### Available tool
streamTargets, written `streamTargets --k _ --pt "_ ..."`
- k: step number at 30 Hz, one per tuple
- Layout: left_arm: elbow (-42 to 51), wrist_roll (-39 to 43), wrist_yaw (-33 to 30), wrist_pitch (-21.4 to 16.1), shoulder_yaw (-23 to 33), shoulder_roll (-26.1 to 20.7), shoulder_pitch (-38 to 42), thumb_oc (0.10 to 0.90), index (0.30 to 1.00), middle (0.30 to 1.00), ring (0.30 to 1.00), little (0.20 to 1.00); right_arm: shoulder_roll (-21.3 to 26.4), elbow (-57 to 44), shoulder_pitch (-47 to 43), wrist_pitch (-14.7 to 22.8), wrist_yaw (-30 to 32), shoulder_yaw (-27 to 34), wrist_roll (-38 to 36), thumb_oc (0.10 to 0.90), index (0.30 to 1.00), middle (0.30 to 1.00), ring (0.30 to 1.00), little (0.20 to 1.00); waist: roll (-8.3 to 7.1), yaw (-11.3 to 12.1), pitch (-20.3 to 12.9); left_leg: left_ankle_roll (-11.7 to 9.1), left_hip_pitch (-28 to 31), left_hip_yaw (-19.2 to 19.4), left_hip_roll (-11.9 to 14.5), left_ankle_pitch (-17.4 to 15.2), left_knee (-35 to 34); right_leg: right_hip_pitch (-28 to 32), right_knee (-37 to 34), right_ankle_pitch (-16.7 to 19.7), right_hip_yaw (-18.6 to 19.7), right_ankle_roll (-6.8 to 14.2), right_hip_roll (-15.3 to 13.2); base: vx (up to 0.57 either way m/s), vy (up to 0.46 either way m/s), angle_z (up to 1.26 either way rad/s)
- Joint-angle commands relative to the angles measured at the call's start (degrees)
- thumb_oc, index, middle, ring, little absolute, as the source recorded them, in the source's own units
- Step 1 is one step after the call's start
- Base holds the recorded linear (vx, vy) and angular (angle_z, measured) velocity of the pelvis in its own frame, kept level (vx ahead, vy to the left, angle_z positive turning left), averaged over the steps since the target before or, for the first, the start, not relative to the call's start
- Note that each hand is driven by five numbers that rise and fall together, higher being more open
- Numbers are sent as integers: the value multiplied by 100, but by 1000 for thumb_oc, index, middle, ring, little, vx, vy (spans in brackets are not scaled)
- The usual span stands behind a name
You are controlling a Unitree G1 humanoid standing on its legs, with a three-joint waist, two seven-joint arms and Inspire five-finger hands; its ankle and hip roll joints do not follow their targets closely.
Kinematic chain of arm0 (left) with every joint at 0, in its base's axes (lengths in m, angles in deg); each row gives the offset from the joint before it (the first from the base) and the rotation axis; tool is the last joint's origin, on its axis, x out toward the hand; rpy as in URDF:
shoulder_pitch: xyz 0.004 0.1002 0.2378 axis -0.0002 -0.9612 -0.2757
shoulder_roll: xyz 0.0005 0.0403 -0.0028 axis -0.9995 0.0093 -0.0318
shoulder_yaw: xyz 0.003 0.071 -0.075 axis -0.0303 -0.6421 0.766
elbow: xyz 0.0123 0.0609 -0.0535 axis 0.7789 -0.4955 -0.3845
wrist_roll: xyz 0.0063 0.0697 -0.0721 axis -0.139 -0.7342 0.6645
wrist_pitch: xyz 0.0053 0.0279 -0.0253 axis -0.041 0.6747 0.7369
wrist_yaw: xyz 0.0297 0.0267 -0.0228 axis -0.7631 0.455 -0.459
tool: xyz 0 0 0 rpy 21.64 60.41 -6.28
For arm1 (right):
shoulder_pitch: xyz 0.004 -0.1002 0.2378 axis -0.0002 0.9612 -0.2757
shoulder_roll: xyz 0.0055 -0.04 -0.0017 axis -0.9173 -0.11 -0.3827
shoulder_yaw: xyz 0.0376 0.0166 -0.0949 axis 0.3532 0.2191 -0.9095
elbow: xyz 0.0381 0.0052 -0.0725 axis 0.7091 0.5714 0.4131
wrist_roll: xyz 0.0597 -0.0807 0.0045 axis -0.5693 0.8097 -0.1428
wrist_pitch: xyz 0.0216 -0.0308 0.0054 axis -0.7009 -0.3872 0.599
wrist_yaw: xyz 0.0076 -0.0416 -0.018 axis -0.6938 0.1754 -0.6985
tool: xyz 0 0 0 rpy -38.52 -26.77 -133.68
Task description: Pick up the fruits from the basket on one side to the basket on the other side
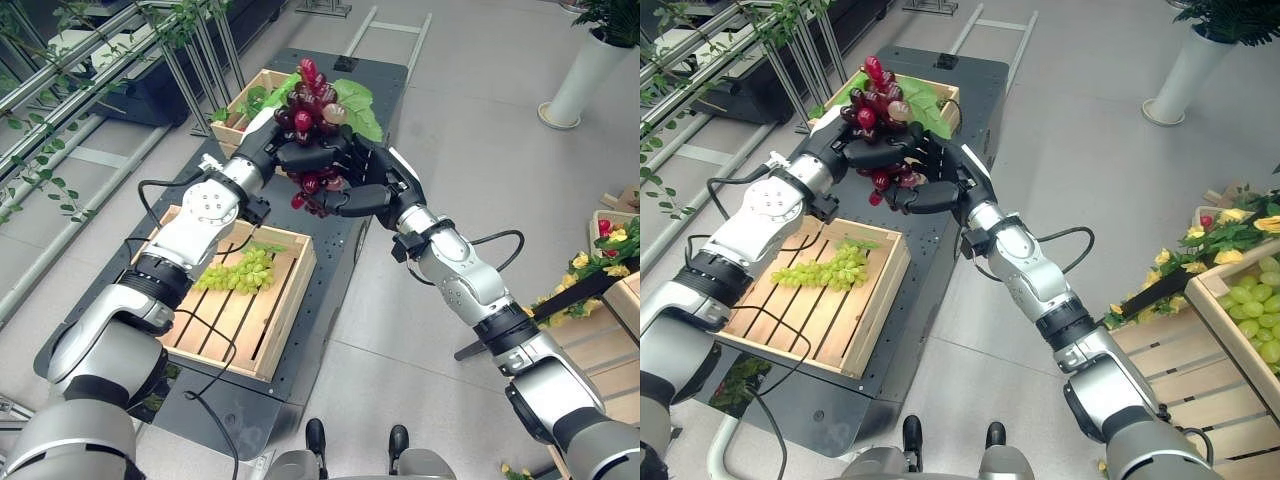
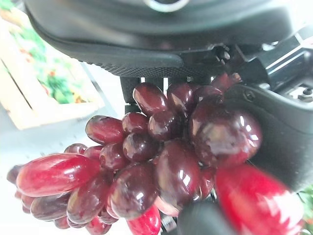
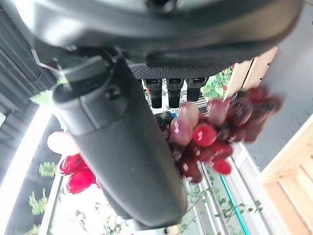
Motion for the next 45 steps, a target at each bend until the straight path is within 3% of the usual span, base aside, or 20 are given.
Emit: streamTargets --k 1,7,16,23,24,25,26,33,34,35,40,45 --pt "-370 195 -78 -606 -72 305 1037 400 300 300 300 300 -429 374 -372 326 148 -124 -657 800 900 900 900 900 108 86 -1304 -138 106 -164 -257 -829 3 -37 4 -314 -2 -260 184 15 -15 -3" --pt "-289 489 -173 -779 -84 703 973 400 300 300 300 300 -667 588 -464 241 16 -266 -1114 800 900 900 900 900 53 85 -1349 -155 98 -178 -230 -820 3 -35 4 -357 32 -308 223 0 0 0" --pt "-85 592 -172 -942 -78 1050 878 400 300 300 300 300 -872 607 -520 100 246 -392 -1223 800 900 900 900 900 -10 90 -1383 -155 96 -200 -211 -829 3 -18 4 -398 29 -331 236 0 0 0" --pt "246 526 -40 -778 -105 1156 730 400 300 300 300 300 -1002 683 -578 318 307 -369 -1409 800 900 900 900 900 -22 123 -1406 -144 113 -216 -200 -850 3 0 4 -412 23 -336 243 0 0 0" --pt "252 500 -17 -737 -115 1165 703 400 300 300 300 300 -1015 681 -593 429 288 -358 -1388 753 829 829 829 829 -25 128 -1411 -141 116 -221 -202 -851 3 1 4 -412 22 -335 244 0 0 0" --pt "256 494 -15 -722 -120 1165 688 400 300 300 300 300 -1025 668 -599 479 317 -357 -1360 620 629 629 629 629 -25 132 -1414 -140 116 -222 -201 -852 3 2 4 -412 20 -334 244 0 0 0" --pt "240 494 6 -673 -125 1167 657 400 300 300 300 300 -1043 660 -608 581 320 -349 -1356 400 300 300 300 300 -26 140 -1423 -137 119 -226 -200 -853 3 5 4 -413 19 -332 244 0 0 0" --pt "39 322 -161 -634 22 1086 423 400 300 300 300 300 -1013 710 -523 754 319 -184 -1349 400 300 300 300 300 -31 155 -1449 -118 149 -213 -190 -871 3 28 4 -415 25 -323 247 0 0 0" --pt "-23 264 -237 -637 52 1079 398 682 724 724 724 724 -1001 752 -509 788 305 -167 -1253 400 300 300 300 300 -34 154 -1453 -118 149 -210 -190 -872 3 27 4 -413 29 -322 248 0 0 0" --pt "-42 244 -269 -631 60 1079 393 800 900 900 900 900 -998 763 -506 797 316 -163 -1217 400 300 300 300 300 -34 153 -1454 -118 149 -209 -190 -873 3 26 4 -412 31 -321 248 0 0 0" --pt "-272 -377 -701 -614 198 949 186 800 900 900 900 900 -868 876 -235 833 344 -83 -901 400 300 300 300 300 -40 129 -1455 -110 161 -186 -177 -881 3 16 4 -402 54 -307 243 0 0 0" --pt "-370 -905 -731 -452 244 701 -76 800 900 900 900 900 -705 988 208 902 342 21 -754 400 300 300 300 300 -18 85 -1426 -99 178 -141 -167 -883 3 0 4 -386 115 -283 244 9 2 -6"
